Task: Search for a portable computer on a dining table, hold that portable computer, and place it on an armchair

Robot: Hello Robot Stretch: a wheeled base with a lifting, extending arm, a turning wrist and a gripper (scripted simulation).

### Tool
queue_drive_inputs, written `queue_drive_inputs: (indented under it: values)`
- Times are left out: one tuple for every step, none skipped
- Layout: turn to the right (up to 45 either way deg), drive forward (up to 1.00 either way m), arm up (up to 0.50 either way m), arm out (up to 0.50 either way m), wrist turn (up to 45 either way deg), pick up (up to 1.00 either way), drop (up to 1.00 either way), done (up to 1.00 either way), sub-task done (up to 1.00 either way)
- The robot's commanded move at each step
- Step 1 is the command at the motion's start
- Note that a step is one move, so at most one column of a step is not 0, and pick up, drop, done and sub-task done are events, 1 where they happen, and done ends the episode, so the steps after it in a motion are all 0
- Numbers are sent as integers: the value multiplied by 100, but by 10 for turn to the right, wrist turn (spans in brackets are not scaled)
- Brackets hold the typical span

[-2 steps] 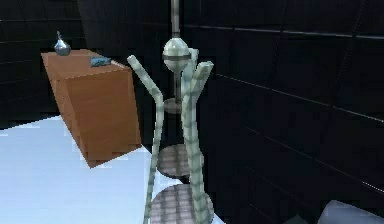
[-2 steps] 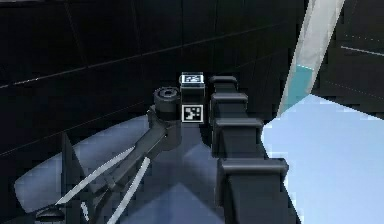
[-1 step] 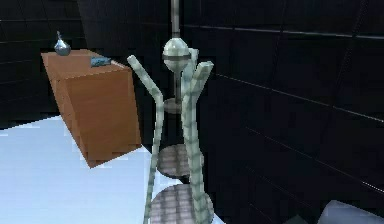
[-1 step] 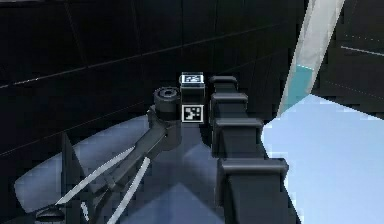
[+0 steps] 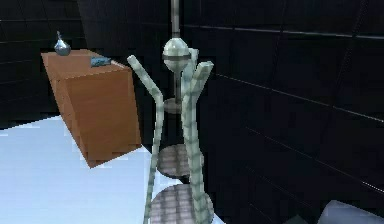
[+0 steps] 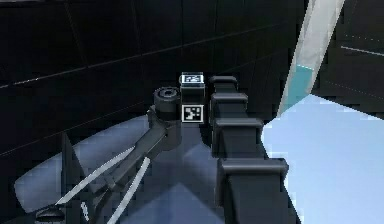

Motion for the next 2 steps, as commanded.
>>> queue_drive_inputs:
  values:
    - [0, 0, 0, 0, 0, 0, 100, 0, 0]
    - [0, 0, 0, -10, 0, 0, 0, 0, 0]
